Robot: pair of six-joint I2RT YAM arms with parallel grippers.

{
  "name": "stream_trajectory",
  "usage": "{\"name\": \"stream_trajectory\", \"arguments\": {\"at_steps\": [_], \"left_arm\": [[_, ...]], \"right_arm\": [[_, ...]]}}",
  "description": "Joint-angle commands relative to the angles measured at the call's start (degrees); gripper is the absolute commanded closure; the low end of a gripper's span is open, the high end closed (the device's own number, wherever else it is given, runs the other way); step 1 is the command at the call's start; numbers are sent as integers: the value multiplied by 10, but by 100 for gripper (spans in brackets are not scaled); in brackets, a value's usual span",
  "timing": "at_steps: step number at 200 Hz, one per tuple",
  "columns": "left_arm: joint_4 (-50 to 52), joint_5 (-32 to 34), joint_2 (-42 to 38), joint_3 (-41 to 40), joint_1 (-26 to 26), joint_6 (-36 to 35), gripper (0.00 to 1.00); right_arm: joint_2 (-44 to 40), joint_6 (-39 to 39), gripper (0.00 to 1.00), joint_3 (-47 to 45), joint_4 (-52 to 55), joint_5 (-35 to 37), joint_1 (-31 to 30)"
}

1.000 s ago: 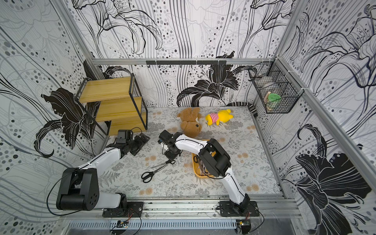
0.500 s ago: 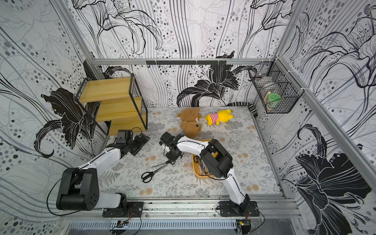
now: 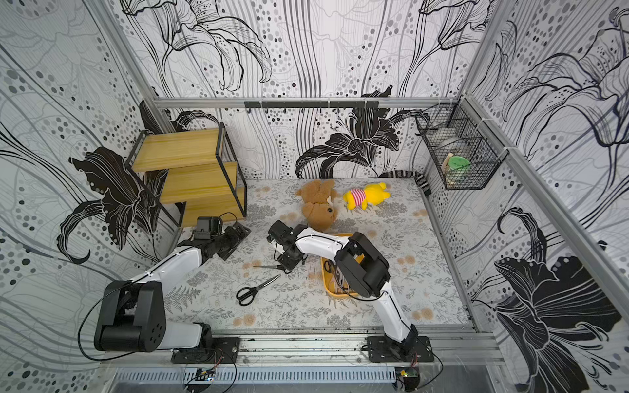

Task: Put the scissors into the storage box
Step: Pick up the scissors from the center of the board.

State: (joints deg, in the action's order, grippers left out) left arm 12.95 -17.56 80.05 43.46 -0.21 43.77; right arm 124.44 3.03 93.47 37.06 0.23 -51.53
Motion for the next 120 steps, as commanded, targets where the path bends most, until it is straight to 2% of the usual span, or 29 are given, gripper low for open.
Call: {"name": "stream_trajectory", "arguments": {"at_steps": [1, 16, 58, 120], "left_arm": [[1, 10, -3, 19, 6, -8, 2], [0, 9, -3, 16, 5, -7, 2], [-6, 6, -5, 9, 6, -2, 2], [-6, 2, -7, 11, 6, -3, 2]], "right_arm": [[40, 1, 96, -18, 37, 21, -2], [37, 4, 100, -20, 34, 30, -2], [13, -7, 100, -10, 12, 27, -1], [-82, -124, 100, -16, -15, 35, 20]]}}
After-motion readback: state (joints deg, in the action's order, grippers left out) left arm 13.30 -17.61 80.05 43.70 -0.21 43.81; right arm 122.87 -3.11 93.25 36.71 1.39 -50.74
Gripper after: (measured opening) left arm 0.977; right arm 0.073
